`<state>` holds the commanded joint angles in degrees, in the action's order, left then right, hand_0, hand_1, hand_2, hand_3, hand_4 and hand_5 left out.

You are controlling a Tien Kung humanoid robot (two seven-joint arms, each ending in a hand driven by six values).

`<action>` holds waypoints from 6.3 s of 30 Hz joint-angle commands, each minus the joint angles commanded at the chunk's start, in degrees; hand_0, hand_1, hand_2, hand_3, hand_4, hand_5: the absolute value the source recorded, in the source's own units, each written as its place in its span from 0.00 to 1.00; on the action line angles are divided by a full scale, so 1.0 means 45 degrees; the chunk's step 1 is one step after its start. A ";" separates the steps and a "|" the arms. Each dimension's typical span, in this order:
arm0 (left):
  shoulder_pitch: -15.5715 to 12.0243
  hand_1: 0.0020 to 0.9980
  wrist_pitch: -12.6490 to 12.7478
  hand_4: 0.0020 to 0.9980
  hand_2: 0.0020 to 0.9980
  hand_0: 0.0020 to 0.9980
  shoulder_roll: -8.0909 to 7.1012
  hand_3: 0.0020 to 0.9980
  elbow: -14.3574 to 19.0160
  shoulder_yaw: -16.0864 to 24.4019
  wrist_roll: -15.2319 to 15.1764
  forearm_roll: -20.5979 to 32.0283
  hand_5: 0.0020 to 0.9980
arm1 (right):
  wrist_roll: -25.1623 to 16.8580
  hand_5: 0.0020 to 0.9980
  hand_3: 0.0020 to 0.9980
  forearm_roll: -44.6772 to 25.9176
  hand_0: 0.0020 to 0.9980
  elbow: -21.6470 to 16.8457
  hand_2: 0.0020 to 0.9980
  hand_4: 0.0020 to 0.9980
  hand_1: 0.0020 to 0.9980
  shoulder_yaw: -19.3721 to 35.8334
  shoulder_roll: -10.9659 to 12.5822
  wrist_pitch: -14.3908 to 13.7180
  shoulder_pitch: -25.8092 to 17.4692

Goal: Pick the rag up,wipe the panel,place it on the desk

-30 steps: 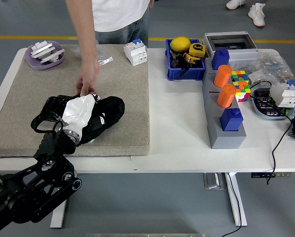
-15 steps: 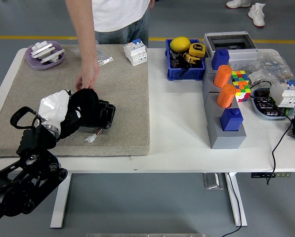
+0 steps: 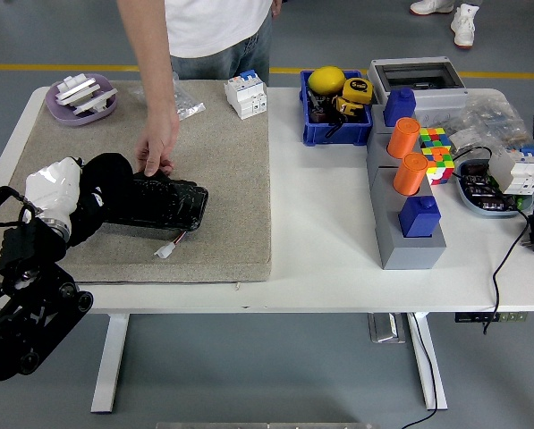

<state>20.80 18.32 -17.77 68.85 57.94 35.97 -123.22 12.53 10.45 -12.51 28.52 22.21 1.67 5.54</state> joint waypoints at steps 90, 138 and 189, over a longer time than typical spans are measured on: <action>0.0554 0.28 -0.0406 0.46 0.54 0.21 0.0096 0.54 0.0931 -0.2381 0.0225 -0.0038 0.00 | 0.0079 0.47 0.56 0.0698 0.75 -0.0033 0.61 0.94 0.60 0.0276 0.0062 0.0086 0.0069; 0.0271 0.28 -0.0301 0.47 0.55 0.21 -0.0312 0.55 0.0145 -0.0817 0.0225 -0.0114 0.00 | 0.0101 0.47 0.56 0.1336 0.75 -0.0051 0.62 0.95 0.60 0.0829 0.0071 0.0083 -0.0022; 0.0714 0.28 -0.0474 0.48 0.55 0.21 0.0572 0.55 0.0726 -0.2697 0.0225 0.0217 0.00 | 0.0106 0.47 0.56 0.1560 0.75 -0.0072 0.61 0.95 0.60 0.0937 0.0089 0.0052 0.0005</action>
<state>24.02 16.19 -15.19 72.12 45.81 36.98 -122.24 13.00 17.47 -12.83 32.73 22.61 1.90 5.56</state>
